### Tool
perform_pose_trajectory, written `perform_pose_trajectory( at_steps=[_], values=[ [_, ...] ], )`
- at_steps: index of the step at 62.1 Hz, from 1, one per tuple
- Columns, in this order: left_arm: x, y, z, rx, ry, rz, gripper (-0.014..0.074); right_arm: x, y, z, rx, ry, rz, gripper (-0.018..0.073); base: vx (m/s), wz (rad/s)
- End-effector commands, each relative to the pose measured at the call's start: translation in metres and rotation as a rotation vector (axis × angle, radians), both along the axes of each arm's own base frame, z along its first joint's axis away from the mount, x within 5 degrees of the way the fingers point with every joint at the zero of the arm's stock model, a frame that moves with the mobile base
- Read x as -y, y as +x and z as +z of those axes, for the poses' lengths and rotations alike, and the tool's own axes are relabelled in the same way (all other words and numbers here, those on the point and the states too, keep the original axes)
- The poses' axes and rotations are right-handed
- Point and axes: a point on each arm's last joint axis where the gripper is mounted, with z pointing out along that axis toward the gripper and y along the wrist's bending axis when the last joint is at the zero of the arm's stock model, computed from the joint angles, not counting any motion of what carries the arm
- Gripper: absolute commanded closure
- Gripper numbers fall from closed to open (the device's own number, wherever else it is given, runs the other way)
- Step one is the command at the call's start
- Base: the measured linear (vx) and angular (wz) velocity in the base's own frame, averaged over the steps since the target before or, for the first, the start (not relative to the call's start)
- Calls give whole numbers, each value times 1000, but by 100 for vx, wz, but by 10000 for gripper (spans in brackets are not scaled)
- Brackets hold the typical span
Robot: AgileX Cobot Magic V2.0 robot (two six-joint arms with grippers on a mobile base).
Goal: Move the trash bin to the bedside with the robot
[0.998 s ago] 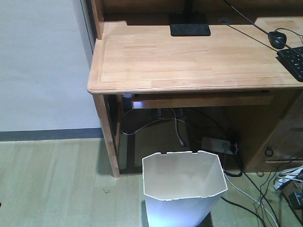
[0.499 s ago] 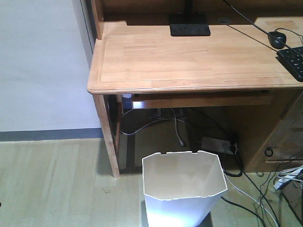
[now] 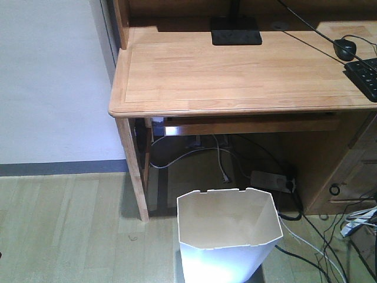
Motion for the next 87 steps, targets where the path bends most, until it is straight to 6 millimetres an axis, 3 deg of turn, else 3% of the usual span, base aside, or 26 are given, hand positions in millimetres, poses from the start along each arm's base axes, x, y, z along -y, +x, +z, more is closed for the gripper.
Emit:
perform_pose_trajectory(
  at_steps=[1, 21, 47, 71, 87],
  values=[
    [0, 0, 3, 71, -10, 4, 602, 0, 2, 17, 105, -2, 4, 559, 0, 0],
    [0, 0, 3, 71, -10, 4, 602, 0, 2, 17, 102, -2, 4, 420, 0, 0],
    [0, 0, 3, 71, -10, 4, 602, 0, 2, 17, 102, -2, 4, 91, 0, 0],
    [0, 0, 3, 71, -10, 4, 602, -1, 5, 21, 83, 103, -4, 83, 0, 0],
    [0, 0, 3, 71, -10, 4, 602, -1, 38, 31, -156, 80, -6, 83, 0, 0]
  ],
)
